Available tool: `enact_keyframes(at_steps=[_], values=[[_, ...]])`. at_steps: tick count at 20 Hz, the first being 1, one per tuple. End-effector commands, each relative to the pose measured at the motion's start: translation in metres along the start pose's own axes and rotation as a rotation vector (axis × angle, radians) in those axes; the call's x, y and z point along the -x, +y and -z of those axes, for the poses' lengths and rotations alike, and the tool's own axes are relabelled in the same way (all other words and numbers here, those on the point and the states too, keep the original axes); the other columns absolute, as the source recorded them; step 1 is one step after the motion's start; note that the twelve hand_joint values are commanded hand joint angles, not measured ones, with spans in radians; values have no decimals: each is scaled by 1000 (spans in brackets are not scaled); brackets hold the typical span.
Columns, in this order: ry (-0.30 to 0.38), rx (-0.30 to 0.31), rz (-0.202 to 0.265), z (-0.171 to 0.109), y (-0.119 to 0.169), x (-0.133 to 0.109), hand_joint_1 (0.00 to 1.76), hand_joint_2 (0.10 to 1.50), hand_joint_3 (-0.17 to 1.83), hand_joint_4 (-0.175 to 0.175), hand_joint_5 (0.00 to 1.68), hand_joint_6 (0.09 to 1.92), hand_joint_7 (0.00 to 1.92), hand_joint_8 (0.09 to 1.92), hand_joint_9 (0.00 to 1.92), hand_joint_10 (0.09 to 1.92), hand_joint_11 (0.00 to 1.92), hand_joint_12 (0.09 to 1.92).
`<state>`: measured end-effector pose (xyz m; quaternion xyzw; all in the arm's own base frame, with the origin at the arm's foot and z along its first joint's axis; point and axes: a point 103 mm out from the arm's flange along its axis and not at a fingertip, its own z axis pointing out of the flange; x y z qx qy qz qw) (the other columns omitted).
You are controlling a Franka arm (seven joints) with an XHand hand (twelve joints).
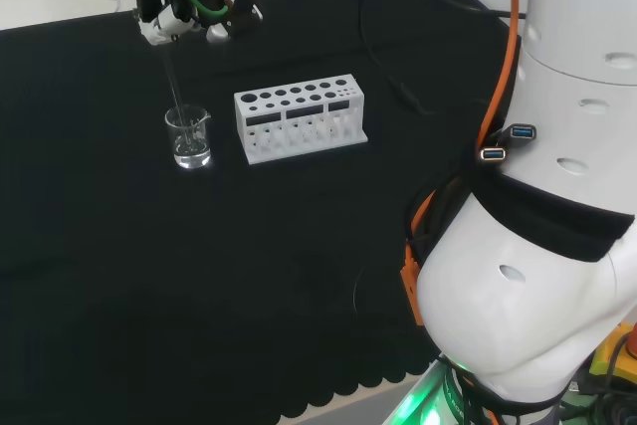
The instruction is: Put the glass rod back on the white test tube rack.
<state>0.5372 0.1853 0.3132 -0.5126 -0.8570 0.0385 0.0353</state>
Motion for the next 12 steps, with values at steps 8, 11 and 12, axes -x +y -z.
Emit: enact_keyframes(at_steps=[8, 11, 12], values=[[-5, 15, -18, 8, -2, 0, 1311, 1104, -175, -175, 1251, 274, 1217, 933, 1639, 762, 1644, 619], [-5, 21, -24, 14, -1, 0, 1311, 1104, -175, -175, 1253, 269, 1217, 933, 1640, 760, 1644, 619], [-5, 23, -26, 16, 0, 0, 1311, 1104, -175, -175, 1253, 267, 1217, 933, 1640, 759, 1644, 619]])
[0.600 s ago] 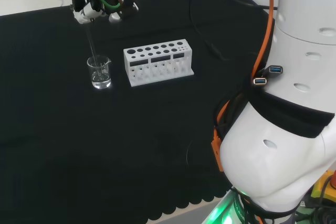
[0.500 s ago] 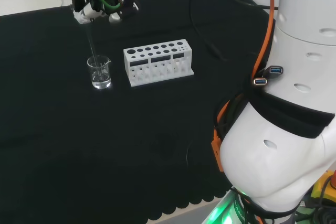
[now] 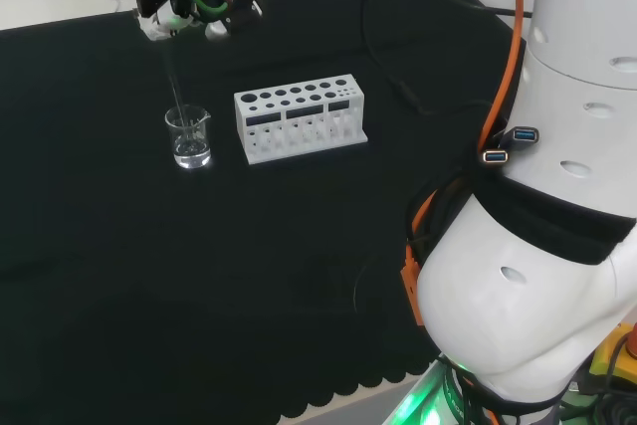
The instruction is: Put the glass rod back on the white test tube rack.
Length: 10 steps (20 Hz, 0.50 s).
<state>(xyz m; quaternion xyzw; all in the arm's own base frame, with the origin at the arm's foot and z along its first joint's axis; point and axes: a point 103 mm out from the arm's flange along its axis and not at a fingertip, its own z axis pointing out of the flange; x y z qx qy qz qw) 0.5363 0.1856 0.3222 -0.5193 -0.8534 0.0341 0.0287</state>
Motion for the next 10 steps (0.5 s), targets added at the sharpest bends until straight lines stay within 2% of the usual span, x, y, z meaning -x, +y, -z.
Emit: enact_keyframes(at_steps=[1, 10], values=[[3, 11, -13, 9, 1, 1, 1311, 1104, -175, -175, 1254, 266, 1217, 932, 1640, 759, 1644, 619], [7, 25, -41, 22, -6, 8, 1312, 1103, -175, -175, 1259, 254, 1219, 928, 1643, 753, 1645, 617]])
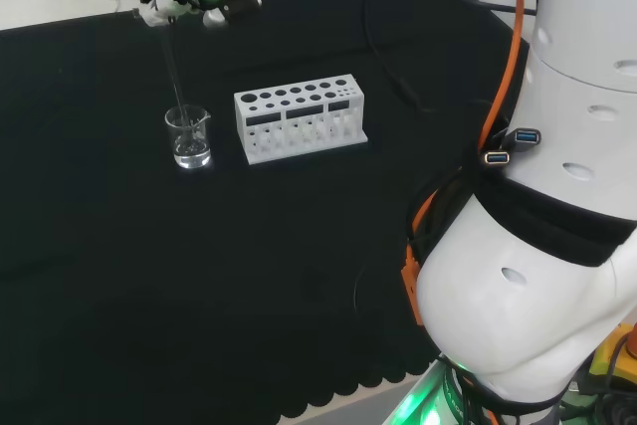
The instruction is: Put the glass rod back on the white test tube rack.
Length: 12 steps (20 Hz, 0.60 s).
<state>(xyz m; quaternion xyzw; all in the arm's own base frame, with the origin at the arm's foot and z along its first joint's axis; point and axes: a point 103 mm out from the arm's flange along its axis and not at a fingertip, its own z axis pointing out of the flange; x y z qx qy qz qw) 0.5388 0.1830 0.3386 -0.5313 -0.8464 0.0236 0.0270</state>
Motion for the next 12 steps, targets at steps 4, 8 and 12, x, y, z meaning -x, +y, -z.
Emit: enact_keyframes(at_steps=[4, 8, 12], values=[[-4, 16, -28, 14, -12, 11, 1312, 1103, -175, -175, 1260, 251, 1220, 927, 1643, 752, 1645, 617], [-31, 22, -49, 20, -20, 18, 1312, 1103, -175, -175, 1261, 249, 1220, 926, 1644, 751, 1646, 617], [-26, 26, -63, 25, -22, 22, 1312, 1103, -175, -175, 1263, 246, 1220, 926, 1644, 749, 1645, 616]])
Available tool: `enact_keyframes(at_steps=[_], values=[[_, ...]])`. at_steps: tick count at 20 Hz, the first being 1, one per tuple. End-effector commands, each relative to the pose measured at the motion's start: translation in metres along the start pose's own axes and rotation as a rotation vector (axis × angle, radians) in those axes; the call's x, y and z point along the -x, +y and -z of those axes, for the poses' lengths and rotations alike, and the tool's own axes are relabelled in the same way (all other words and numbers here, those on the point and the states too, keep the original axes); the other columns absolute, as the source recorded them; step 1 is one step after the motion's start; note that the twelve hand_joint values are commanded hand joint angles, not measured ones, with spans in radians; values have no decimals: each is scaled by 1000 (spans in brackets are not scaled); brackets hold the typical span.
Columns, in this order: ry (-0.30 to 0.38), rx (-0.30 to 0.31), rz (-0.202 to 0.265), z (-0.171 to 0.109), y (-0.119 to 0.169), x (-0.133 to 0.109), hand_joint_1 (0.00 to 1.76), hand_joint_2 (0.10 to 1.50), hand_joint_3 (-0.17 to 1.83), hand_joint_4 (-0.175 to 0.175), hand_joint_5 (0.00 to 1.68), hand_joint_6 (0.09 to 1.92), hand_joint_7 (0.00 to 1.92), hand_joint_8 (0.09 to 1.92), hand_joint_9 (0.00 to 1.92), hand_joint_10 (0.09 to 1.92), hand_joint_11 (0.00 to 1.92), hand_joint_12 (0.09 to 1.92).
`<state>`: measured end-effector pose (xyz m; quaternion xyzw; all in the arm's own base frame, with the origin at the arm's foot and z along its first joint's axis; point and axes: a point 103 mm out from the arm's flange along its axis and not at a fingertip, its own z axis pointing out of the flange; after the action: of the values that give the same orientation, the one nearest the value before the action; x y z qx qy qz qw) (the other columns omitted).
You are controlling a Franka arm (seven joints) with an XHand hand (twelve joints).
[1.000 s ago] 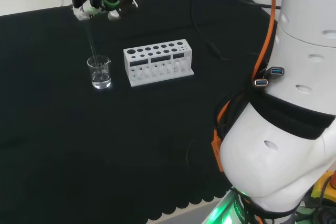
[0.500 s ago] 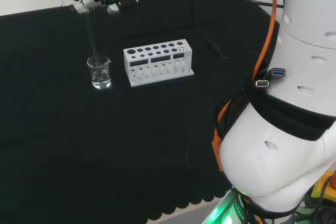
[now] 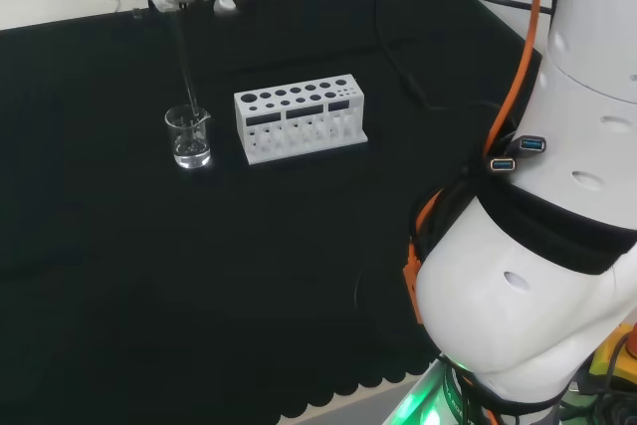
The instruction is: Put the glass rod back on the white test tube rack.
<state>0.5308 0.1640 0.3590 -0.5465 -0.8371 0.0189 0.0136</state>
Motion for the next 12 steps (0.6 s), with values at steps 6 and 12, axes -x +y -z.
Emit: enact_keyframes(at_steps=[6, 12], values=[[15, 0, -24, 10, -7, 14, 1312, 1102, -175, -175, 1264, 242, 1221, 925, 1644, 748, 1645, 616], [19, 7, -48, 13, -13, 31, 1312, 1102, -175, -175, 1266, 238, 1221, 924, 1645, 746, 1645, 616]])
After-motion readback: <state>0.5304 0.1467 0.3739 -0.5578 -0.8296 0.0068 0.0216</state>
